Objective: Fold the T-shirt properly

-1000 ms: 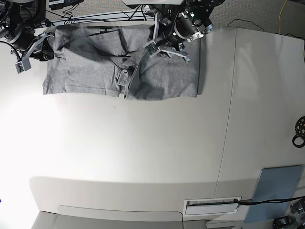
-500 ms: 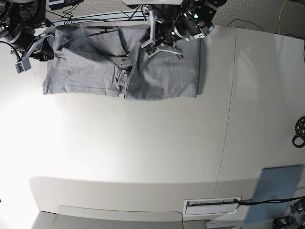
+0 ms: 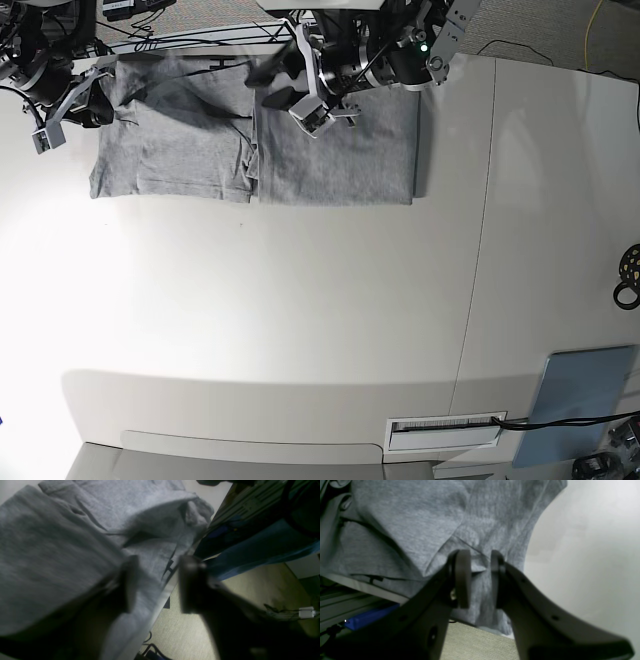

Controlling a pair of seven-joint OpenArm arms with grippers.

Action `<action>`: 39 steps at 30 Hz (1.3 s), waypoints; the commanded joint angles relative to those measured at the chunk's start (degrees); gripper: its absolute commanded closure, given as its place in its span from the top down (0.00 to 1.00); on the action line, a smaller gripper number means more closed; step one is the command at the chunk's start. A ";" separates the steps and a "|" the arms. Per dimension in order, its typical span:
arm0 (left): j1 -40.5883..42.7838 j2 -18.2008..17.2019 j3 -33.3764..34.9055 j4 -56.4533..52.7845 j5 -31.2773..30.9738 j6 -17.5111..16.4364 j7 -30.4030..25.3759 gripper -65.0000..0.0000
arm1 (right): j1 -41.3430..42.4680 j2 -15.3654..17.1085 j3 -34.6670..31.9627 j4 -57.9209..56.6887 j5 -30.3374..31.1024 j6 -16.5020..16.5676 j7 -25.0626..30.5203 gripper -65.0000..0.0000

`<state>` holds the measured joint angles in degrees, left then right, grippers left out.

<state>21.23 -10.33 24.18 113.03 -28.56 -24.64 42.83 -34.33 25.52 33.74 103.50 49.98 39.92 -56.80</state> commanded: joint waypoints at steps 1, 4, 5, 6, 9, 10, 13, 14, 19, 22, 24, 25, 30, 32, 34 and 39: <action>-0.13 0.33 0.07 1.09 -1.09 -0.48 -1.33 0.52 | -0.11 0.98 0.72 0.76 0.90 0.08 1.11 0.22; -0.31 0.31 0.04 1.09 -1.05 -0.48 -1.33 0.54 | -0.11 1.01 0.72 0.76 0.13 0.08 1.31 0.23; -0.48 0.31 0.04 1.09 -1.05 -0.48 -1.33 0.54 | -0.11 1.01 0.72 0.76 0.00 0.08 1.44 0.23; -0.83 0.31 0.02 1.09 -1.01 -0.48 -1.33 0.54 | -0.11 1.01 0.72 0.76 -0.07 0.08 1.46 0.23; -2.60 0.28 0.00 1.09 1.84 -0.42 -1.31 0.54 | -0.11 1.01 0.72 0.76 -0.09 0.08 1.44 0.23; -3.32 0.24 0.00 1.09 3.30 -0.20 -1.29 0.54 | -0.11 1.01 0.72 0.76 -0.09 0.08 1.46 0.23; -5.14 -0.15 -0.17 1.11 7.41 4.37 -1.27 0.53 | 0.02 1.11 0.94 0.76 -0.09 0.08 1.57 0.23; -5.49 -0.15 -0.59 1.11 9.03 5.07 -1.27 0.53 | 0.09 1.20 0.94 0.76 -0.09 0.08 1.55 0.23; -5.81 -0.15 -6.51 1.16 11.43 5.38 -0.20 0.53 | 1.44 1.18 1.49 0.76 -0.59 0.08 2.58 0.30; -5.66 -0.15 -10.93 1.16 11.06 5.14 1.70 0.53 | 3.78 1.11 1.51 0.74 -2.01 0.08 2.60 0.47; -5.64 -0.17 -13.70 1.16 8.92 5.09 2.99 0.53 | 4.90 1.09 1.51 0.74 -3.80 0.08 2.58 0.53; -5.64 -0.15 -14.97 1.16 7.82 4.42 3.39 0.53 | 5.20 1.11 1.51 0.74 -5.01 0.08 2.62 0.53; -5.07 -0.15 -20.26 1.16 1.46 -1.51 3.45 0.53 | 5.92 1.16 1.53 -0.22 -5.92 -3.96 -0.98 0.53; -4.83 -0.15 -21.44 1.16 0.72 -2.40 3.50 0.53 | 6.34 1.16 1.53 -2.69 -5.90 -4.42 -1.16 0.53; -4.87 -0.15 -21.84 1.16 0.63 -2.43 3.96 0.53 | 7.93 1.16 1.53 -6.60 -5.88 -4.42 -1.79 0.53; -4.87 -0.15 -21.79 1.16 0.63 -2.43 4.35 0.53 | 16.06 1.14 1.53 -17.88 1.73 -1.77 -11.43 0.53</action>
<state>16.60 -10.50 2.50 113.03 -26.85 -26.65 48.03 -18.37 25.50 34.85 84.62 51.20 37.76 -69.36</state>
